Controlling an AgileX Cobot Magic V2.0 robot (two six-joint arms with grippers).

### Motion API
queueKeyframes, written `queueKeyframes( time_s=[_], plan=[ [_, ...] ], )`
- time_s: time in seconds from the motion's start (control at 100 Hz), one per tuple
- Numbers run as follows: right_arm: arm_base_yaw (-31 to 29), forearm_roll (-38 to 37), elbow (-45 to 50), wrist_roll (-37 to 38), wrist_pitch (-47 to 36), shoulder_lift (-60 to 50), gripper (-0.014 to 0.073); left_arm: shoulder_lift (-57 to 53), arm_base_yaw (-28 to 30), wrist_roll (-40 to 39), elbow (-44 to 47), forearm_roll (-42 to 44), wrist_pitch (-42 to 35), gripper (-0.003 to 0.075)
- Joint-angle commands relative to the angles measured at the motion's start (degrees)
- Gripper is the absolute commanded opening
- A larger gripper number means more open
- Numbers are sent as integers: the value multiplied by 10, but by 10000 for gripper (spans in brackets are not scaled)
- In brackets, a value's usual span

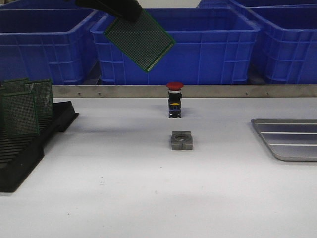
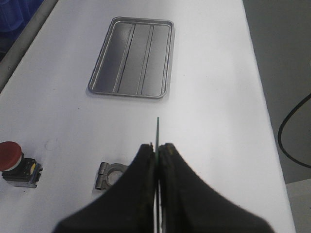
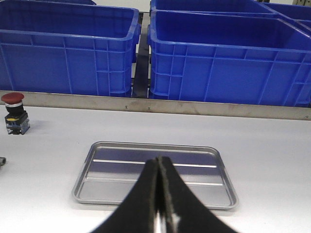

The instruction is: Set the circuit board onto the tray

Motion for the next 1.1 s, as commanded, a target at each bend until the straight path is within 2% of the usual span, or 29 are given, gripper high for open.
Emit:
queueKeyframes(
  time_s=[0.0,0.63,0.7,0.82,0.89,1.09],
  plan=[
    [-2,-5,-7,-1,-50,-15,-113,-30,-5,-4,-17,-45,37,-20],
    [-1,1,-14,3,-45,-14,-110,-30,-5,-4,-17,-45,37,-20],
    [-1,18,-37,4,-4,-7,-111,-30,-5,-4,-17,-45,37,-20],
    [-1,32,-104,4,141,36,-113,-30,-5,-4,-17,-45,37,-20],
    [-1,34,-143,4,198,77,-113,-30,-5,-4,-17,-45,37,-20],
    [-1,80,-236,4,267,214,-113,-30,-5,-4,-17,-45,37,-20]
  ],
)
